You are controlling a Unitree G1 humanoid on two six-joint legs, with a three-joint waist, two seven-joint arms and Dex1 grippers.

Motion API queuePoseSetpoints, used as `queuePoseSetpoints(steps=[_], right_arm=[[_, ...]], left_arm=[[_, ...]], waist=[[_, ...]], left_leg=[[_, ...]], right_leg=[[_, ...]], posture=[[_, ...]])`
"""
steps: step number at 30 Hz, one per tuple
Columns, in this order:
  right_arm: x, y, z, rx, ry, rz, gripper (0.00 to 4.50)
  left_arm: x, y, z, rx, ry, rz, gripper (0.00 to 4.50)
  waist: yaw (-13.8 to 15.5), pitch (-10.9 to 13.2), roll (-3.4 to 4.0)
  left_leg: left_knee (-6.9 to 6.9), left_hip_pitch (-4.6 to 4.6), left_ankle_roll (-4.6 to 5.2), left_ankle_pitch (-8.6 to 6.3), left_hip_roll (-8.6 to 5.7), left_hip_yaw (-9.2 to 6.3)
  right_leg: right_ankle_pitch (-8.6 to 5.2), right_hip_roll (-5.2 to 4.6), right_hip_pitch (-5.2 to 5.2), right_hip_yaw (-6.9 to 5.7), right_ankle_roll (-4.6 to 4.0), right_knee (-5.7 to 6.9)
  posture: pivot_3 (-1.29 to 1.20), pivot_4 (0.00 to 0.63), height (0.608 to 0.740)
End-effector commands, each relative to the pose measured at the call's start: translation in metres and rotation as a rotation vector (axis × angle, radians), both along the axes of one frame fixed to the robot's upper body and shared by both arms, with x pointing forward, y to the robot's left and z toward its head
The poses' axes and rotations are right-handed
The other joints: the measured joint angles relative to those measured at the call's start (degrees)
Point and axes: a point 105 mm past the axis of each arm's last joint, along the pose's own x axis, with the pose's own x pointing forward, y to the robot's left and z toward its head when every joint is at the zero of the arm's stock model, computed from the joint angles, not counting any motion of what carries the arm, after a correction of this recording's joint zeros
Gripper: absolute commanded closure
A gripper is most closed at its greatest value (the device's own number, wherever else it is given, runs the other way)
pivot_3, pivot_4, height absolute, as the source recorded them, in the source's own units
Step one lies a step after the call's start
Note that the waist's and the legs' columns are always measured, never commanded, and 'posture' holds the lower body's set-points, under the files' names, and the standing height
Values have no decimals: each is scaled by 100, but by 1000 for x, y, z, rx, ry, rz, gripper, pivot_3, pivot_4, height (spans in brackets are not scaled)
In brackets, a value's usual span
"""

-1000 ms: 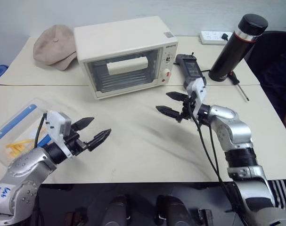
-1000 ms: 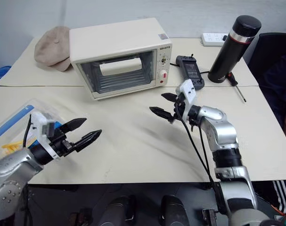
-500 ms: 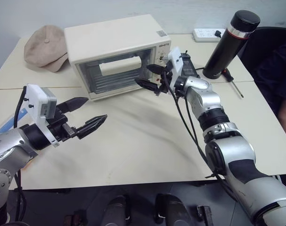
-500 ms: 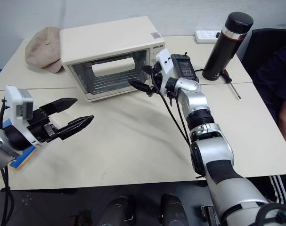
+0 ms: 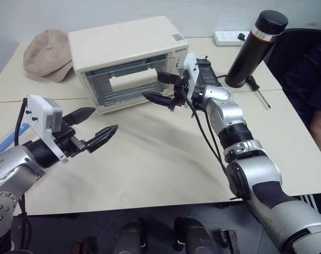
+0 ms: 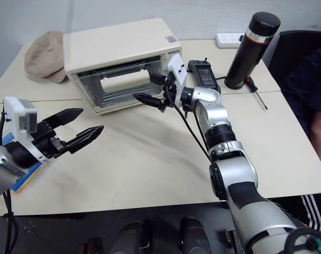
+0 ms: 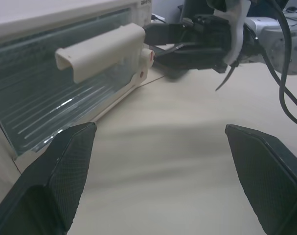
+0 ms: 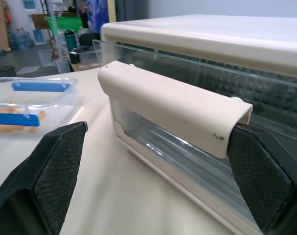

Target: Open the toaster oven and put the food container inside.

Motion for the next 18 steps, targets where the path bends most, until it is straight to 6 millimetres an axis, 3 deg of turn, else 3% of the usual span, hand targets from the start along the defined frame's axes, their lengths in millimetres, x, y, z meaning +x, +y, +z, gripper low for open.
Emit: queuePoseSetpoints(steps=[1, 7, 13, 14, 18], right_arm=[[-18, 9, 3, -15, -73, 81, 0], [-31, 2, -20, -38, -52, 90, 0], [-36, -2, -26, -34, -36, 59, 0], [-36, -3, -27, -32, -35, 51, 0], [-36, -12, -29, -26, -36, -1, 0]], left_arm=[[14, 17, 26, -2, -95, 68, 615], [57, 34, 44, 169, -121, 106, 2397], [85, 25, 49, 240, -120, 14, 4267], [89, 21, 44, 263, -102, -10, 4494], [87, 4, 20, 339, -1, -171, 4494]], waist=[[-1, 0, 0], [-27, -2, -5], [-62, -3, -9], [-64, -3, -9], [-73, -3, -10]], left_leg=[[0, 1, 0, 0, 1, 4], [-3, 6, -4, -2, 4, 28], [4, 4, -24, -15, 40, 58], [4, 4, -25, -16, 43, 62], [4, 2, -27, -17, 47, 85]], right_leg=[[0, 2, -3, 5, 0, 2], [0, 17, -15, 28, 0, 11], [0, 86, -35, 70, -2, 7], [-1, 86, -38, 75, -4, 9], [-3, 93, -62, 98, -7, 24]], posture=[[0, 150, 740], [0, 150, 740], [0, 150, 740], [0, 150, 740], [0, 150, 740]])
